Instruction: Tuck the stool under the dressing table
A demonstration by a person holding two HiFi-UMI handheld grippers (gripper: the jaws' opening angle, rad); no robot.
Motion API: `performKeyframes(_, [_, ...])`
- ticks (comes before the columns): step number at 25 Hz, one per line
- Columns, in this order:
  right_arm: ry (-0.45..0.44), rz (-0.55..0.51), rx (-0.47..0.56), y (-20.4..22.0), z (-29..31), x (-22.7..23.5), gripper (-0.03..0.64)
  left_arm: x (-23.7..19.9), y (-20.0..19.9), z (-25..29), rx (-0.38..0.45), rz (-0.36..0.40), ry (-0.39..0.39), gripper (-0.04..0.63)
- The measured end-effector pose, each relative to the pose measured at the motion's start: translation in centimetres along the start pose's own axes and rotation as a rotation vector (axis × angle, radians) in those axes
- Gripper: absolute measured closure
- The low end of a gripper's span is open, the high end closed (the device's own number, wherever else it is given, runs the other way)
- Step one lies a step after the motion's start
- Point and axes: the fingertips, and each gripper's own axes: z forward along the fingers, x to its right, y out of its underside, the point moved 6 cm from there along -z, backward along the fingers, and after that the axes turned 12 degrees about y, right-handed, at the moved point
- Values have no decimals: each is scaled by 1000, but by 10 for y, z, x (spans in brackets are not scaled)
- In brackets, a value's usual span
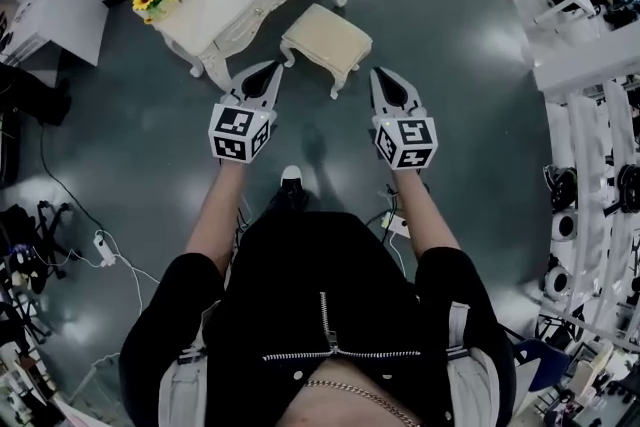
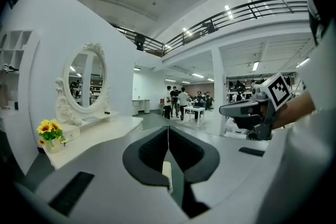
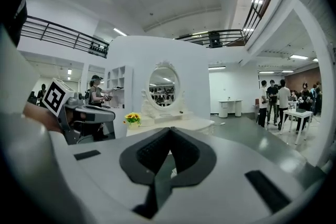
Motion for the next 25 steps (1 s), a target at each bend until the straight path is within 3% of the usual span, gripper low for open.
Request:
performKeyframes(6, [38,7,-4,-22,81,13,611,-64,-8,46,-15,0,50,572])
performKeyframes(13, [72,16,-12,-31,135,32,611,-110,-16,98,-29,4,90,572])
performKeyframes(25, [32,69,-40,-29,243,120,611,-153,-35,222,-63,-4,59,572])
